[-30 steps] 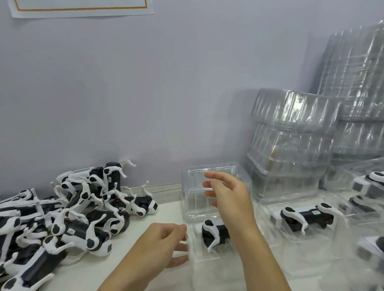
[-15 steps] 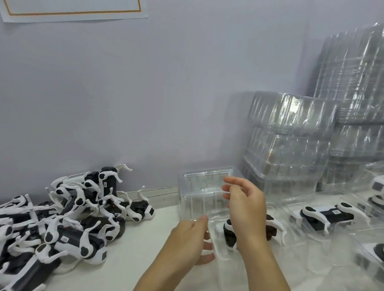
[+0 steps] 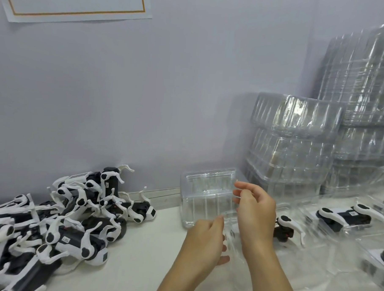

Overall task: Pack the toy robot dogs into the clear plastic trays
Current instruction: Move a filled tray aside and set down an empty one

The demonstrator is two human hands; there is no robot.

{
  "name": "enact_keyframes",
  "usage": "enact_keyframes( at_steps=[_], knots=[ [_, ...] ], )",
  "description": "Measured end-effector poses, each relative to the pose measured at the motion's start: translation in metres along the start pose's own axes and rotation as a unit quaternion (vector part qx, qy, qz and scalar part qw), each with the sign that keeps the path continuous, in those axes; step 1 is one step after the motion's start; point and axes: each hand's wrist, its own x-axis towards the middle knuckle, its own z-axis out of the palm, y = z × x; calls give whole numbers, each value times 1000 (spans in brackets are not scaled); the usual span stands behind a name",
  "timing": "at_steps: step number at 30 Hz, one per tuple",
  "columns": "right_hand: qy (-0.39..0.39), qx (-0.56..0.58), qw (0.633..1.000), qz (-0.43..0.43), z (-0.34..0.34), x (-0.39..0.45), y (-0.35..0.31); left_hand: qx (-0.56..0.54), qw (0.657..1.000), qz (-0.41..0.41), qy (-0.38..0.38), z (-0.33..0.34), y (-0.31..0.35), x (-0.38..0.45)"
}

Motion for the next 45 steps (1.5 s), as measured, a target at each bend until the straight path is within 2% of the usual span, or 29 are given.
enact_keyframes(
  at_steps=[2, 4, 9, 12, 14, 16, 20, 25, 32, 36, 40, 42, 45],
  knots=[
    [2, -1, 1000, -1, 0, 1, 0, 56, 998, 9, 8, -5, -2, 5],
    [1, -1, 1000, 2, -1, 2, 1, 150, 987, 57, 29, -13, -2, 15],
    [2, -1, 1000, 7, -2, 4, 4, 363, 897, 221, 125, -33, 12, 55],
    [1, -5, 1000, 9, 0, 5, 7, 456, 843, 275, 75, -40, 16, 82],
    [1, -15, 1000, 6, 0, 5, 8, 517, 811, 272, 37, -39, 15, 92],
    [0, -26, 1000, -1, 1, 6, 9, 543, 794, 273, 18, -37, 14, 98],
    [-3, -43, 999, -10, 1, 6, 10, 505, 814, 285, 38, -40, 16, 103],
    [-12, -55, 998, -17, 2, 6, 10, 476, 825, 281, 120, -59, 20, 109],
    [-20, -67, 997, -18, 3, 5, 9, 464, 861, 206, 41, -83, 27, 110],
    [-22, -64, 998, -17, 3, 5, 10, 501, 843, 194, 4, -85, 36, 108],
    [-25, -64, 997, -17, 2, 5, 10, 471, 852, 221, 60, -85, 39, 110],
    [-24, -61, 998, -16, 2, 6, 10, 478, 846, 230, 61, -84, 40, 110],
    [-22, -57, 998, -13, 3, 6, 11, 459, 844, 256, 111, -85, 40, 111]
  ],
)
